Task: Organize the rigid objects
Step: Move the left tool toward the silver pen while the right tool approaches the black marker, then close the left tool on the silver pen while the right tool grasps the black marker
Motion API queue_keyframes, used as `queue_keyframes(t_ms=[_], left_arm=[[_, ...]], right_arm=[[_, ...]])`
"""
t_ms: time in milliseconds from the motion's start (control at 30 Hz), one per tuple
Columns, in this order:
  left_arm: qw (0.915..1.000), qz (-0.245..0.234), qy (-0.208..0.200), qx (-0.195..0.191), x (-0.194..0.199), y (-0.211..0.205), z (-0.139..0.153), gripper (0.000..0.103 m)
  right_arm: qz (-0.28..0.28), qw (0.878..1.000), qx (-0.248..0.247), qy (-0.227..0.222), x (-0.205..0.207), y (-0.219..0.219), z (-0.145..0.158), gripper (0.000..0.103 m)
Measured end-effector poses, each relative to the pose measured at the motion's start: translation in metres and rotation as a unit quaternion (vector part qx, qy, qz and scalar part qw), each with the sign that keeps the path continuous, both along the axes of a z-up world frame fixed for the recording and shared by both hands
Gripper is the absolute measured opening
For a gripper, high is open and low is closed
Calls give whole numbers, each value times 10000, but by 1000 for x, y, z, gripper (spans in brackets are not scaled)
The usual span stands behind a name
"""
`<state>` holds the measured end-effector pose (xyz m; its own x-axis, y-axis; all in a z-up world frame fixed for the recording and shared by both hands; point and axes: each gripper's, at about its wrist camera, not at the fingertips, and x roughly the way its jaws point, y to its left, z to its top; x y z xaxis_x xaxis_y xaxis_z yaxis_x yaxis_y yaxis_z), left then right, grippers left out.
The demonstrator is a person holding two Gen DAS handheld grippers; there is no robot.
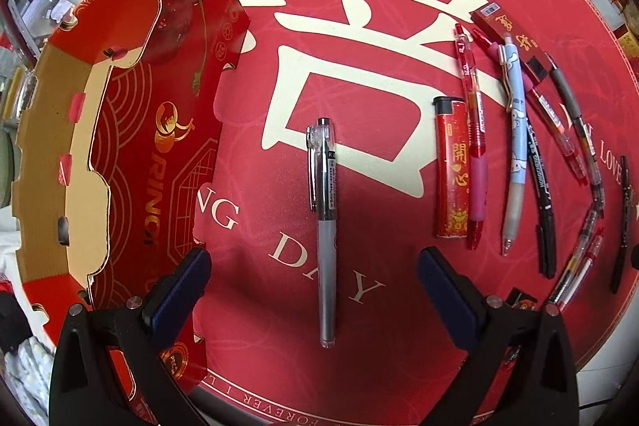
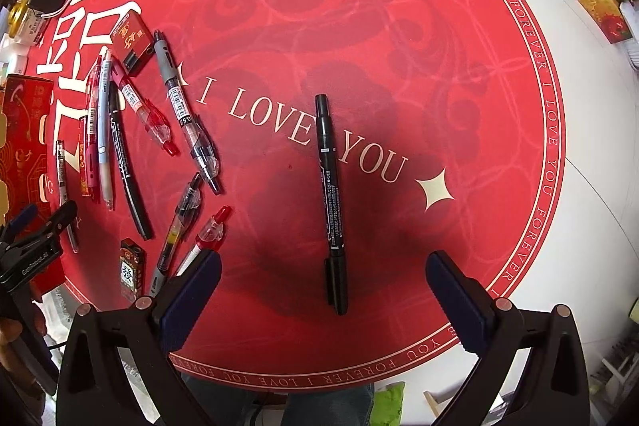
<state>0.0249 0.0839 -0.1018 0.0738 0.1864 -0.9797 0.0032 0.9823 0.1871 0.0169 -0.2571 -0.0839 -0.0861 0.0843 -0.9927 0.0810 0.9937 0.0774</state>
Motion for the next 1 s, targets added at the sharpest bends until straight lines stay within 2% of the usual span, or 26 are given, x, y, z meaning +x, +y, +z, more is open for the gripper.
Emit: queue_keyframes(t_ms=[367, 667, 767, 867, 933, 1000], left_arm=[[9991, -113, -265, 321, -12, -19, -3, 103], [9975, -320, -516, 366, -7, -35, -11, 103], [9981, -66, -601, 150, -15, -29, -11, 103], [9980, 256, -569, -119, -19, -21, -14, 103], [9962, 597, -476, -431, -21, -13, -18, 103], [9909, 975, -338, -862, -23, -2, -24, 103]], right_arm=[[29, 9999, -166, -18, 5, -3, -19, 103], [99, 9998, -199, 11, 16, -9, -42, 103], [197, 9992, -333, 59, 21, -8, -56, 103], [115, 9996, -256, 17, 19, -9, -63, 103], [130, 9996, -257, -10, 18, -10, -65, 103], [127, 9996, -259, -51, 17, -11, -67, 103]])
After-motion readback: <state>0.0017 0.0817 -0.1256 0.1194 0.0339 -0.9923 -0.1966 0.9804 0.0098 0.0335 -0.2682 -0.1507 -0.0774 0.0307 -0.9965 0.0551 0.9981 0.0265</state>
